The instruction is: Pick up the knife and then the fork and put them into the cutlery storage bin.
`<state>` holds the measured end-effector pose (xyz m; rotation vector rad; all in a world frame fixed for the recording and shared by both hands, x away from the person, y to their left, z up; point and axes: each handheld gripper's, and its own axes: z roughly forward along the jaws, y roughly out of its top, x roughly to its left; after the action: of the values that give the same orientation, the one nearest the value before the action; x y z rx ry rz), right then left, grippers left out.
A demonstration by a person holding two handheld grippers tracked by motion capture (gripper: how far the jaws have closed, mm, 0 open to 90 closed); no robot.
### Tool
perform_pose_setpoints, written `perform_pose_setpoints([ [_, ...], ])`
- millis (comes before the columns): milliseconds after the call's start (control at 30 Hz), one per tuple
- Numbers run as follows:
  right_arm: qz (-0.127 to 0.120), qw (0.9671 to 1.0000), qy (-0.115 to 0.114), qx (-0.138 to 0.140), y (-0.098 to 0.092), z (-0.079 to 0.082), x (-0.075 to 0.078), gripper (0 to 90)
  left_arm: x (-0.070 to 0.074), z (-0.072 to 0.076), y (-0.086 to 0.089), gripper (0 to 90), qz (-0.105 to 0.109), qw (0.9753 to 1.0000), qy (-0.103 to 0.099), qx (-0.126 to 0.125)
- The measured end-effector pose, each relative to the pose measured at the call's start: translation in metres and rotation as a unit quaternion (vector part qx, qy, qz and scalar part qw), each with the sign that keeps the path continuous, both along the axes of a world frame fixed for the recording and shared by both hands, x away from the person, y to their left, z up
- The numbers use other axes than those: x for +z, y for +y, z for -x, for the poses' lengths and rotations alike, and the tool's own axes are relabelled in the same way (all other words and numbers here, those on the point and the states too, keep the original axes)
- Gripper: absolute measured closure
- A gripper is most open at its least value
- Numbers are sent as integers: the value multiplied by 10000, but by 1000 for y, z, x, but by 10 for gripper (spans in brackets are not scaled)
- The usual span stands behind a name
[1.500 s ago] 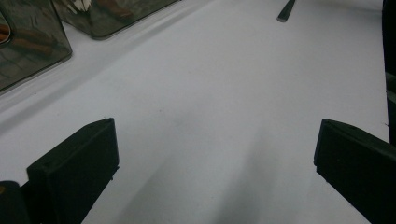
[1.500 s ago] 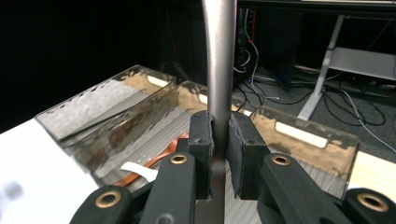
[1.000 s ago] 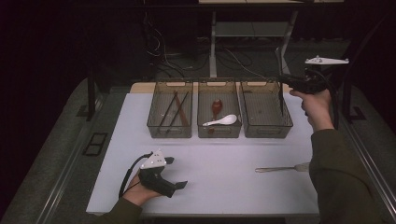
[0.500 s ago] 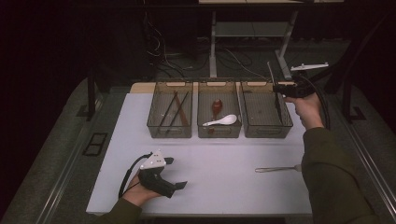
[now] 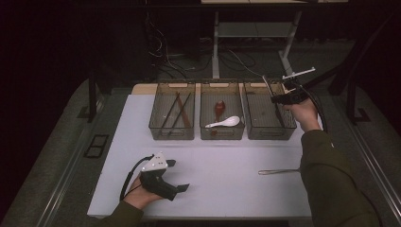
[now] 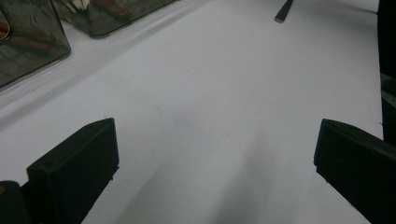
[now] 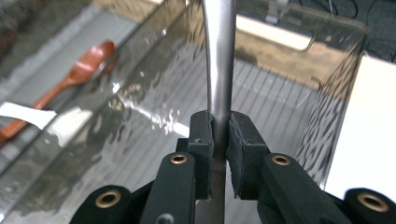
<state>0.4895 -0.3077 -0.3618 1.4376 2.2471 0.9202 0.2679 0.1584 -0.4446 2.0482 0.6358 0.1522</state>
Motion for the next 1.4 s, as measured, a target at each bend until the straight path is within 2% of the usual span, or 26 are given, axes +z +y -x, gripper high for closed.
perform_pose_setpoints([
  [267, 182, 9993, 304, 94, 7, -5, -13, 796, 0, 0, 0, 0, 11, 10000, 17, -3],
  [533, 337, 9985, 399, 186, 15, -9, -22, 788, -1, 0, 0, 0, 5, 10000, 31, -14],
  [600, 385, 9982, 425, 177, 18, -10, -24, 776, -1, 0, 0, 0, 8, 10000, 24, -19],
  [733, 447, 9979, 446, 156, 17, -10, -25, 693, 0, 0, 1, 0, 10, 10000, 24, -12],
  [900, 215, 9991, 309, 193, 10, -4, -20, 625, -1, 1, 0, 0, 7, 10000, 20, -19],
  [1000, -102, 9993, 247, 258, 5, 1, -14, 565, -1, 0, 0, 0, 5, 10000, 26, -14],
  [1100, -199, 9991, 159, 344, 2, 11, -8, 539, -1, 1, 0, 0, 11, 10000, 31, -4],
  [1267, -352, 9985, -84, 414, -5, 31, 4, 552, -1, 1, 0, 0, 3, 10000, 27, -1],
  [1400, -367, 9975, -234, 550, -7, 52, 11, 593, 0, 1, -1, 0, -2, 10000, 25, 1],
])
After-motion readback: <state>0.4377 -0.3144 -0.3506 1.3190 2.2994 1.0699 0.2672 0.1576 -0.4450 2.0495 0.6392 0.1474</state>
